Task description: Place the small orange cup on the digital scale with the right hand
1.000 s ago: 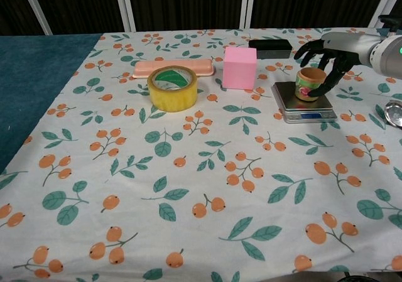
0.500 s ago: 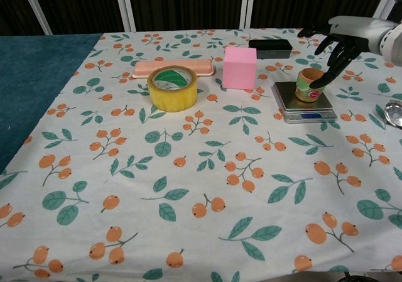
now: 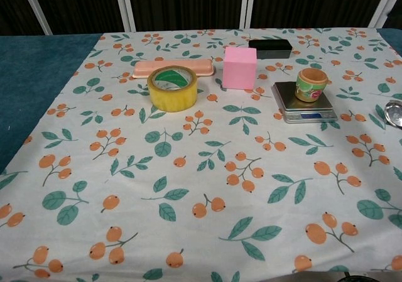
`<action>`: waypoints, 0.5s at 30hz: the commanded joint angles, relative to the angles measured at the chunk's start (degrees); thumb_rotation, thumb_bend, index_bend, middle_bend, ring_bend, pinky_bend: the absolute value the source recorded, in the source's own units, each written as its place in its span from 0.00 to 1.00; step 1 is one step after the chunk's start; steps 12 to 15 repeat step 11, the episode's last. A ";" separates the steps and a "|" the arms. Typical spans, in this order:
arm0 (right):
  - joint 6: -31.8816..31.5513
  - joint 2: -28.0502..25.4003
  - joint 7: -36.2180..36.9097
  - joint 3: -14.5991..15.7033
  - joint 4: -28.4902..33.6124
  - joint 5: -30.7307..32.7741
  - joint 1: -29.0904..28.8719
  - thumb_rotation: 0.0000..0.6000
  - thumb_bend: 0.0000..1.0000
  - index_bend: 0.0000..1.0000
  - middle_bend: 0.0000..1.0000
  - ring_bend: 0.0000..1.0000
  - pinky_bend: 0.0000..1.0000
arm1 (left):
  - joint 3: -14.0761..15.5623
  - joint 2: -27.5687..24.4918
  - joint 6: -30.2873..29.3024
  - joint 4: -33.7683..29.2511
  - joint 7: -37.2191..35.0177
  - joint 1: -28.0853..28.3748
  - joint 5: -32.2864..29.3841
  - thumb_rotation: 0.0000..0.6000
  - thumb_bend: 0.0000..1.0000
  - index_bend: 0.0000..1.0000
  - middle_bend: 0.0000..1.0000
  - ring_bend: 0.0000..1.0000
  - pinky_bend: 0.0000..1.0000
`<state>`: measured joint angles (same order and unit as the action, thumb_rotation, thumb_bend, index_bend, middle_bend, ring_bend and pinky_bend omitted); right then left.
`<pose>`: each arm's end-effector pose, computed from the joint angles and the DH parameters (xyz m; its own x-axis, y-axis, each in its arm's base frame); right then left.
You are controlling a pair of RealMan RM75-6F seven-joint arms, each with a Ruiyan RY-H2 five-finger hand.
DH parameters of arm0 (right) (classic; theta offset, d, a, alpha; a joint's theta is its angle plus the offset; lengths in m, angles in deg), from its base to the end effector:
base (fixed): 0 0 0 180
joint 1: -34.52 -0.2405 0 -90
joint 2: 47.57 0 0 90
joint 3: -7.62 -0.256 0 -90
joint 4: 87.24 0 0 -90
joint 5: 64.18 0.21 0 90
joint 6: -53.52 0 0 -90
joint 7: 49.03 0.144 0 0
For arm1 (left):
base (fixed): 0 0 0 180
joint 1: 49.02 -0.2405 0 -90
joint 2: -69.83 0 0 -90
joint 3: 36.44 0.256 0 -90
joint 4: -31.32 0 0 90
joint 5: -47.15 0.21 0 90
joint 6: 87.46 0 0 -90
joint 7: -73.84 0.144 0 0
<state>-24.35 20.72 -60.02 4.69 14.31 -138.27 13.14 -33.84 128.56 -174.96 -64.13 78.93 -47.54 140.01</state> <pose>-0.2400 -0.2525 0.1122 0.3511 -0.0783 0.9331 -0.9326 -0.1183 0.3410 -0.3063 0.1418 0.1702 0.5157 0.0710 0.8538 0.8563 -0.0754 -0.5109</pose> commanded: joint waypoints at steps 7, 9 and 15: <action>-14.93 2.05 -1.04 8.86 -4.14 -9.86 13.56 1.00 0.03 0.06 0.00 0.16 0.26 | -0.32 1.40 -2.62 2.03 -1.13 -0.37 2.17 1.00 0.13 0.02 0.00 0.00 0.14; -16.08 1.69 -1.01 8.77 -4.83 -11.27 14.04 1.00 0.03 0.06 0.01 0.16 0.26 | -0.50 1.67 -3.10 2.62 -1.20 -0.27 2.72 1.00 0.13 0.02 0.00 0.00 0.14; -17.72 1.64 -0.42 8.02 -4.89 -12.21 14.56 1.00 0.03 0.06 0.01 0.16 0.26 | -0.54 1.92 -3.34 3.03 -1.35 -0.28 2.93 1.00 0.13 0.02 0.00 0.00 0.14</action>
